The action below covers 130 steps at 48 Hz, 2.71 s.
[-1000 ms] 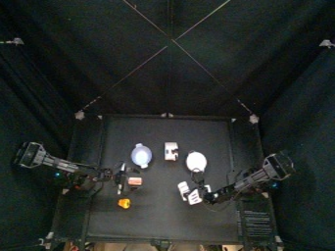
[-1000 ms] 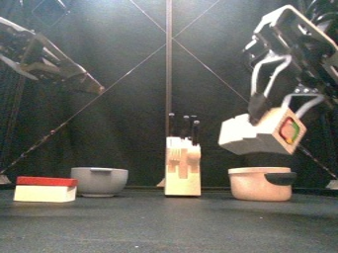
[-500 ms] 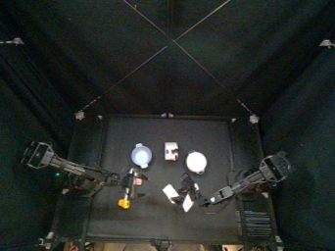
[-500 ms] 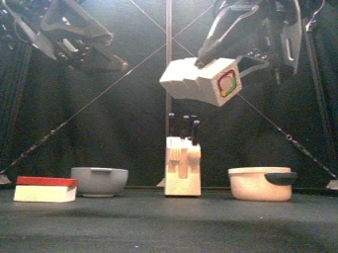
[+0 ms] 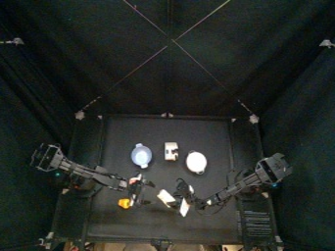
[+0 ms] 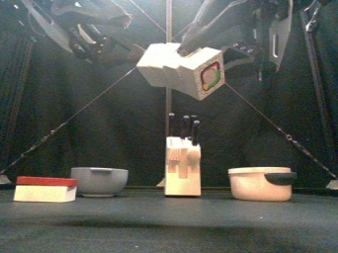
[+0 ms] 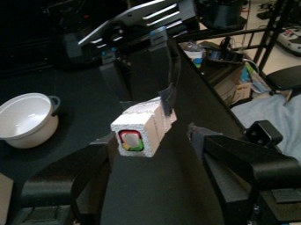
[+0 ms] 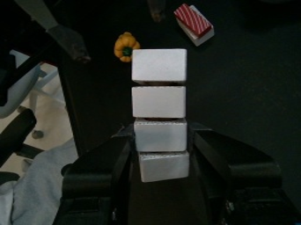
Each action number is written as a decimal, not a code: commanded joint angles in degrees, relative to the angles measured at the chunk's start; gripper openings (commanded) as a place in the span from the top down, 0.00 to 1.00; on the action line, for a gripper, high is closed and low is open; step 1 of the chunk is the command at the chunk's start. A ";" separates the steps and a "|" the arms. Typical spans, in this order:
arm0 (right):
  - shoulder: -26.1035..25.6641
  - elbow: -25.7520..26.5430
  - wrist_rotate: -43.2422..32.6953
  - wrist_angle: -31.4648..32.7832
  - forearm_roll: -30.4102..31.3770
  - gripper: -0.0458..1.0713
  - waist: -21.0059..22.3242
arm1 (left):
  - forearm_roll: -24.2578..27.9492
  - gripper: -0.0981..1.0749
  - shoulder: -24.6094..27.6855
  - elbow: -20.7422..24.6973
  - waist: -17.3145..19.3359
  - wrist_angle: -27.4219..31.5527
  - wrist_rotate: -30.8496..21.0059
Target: Hand over sushi roll
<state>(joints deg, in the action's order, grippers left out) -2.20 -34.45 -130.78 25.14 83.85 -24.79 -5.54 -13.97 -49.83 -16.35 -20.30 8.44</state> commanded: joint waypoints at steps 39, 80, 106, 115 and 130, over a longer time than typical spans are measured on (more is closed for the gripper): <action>0.18 2.37 0.09 -2.99 1.85 0.36 0.35 | 14.15 0.08 7.03 3.60 6.59 -4.92 -14.15; 0.18 2.37 0.09 -3.08 2.81 0.36 0.79 | 41.57 0.08 11.95 4.39 13.18 -17.75 -44.47; 0.18 2.29 0.09 -3.08 2.90 0.36 0.88 | 45.09 0.11 14.68 6.15 13.97 -18.37 -47.64; 0.26 2.20 0.09 -3.08 2.64 0.36 1.23 | 47.99 0.24 14.68 6.50 13.89 -19.69 -49.13; 0.62 2.29 0.09 -3.08 2.11 0.35 1.32 | 49.22 0.49 14.94 6.50 14.59 -22.06 -51.50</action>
<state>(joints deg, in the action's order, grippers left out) -0.79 -33.49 -130.69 21.88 85.96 -23.73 43.59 1.23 -44.74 -2.02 -41.57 -42.89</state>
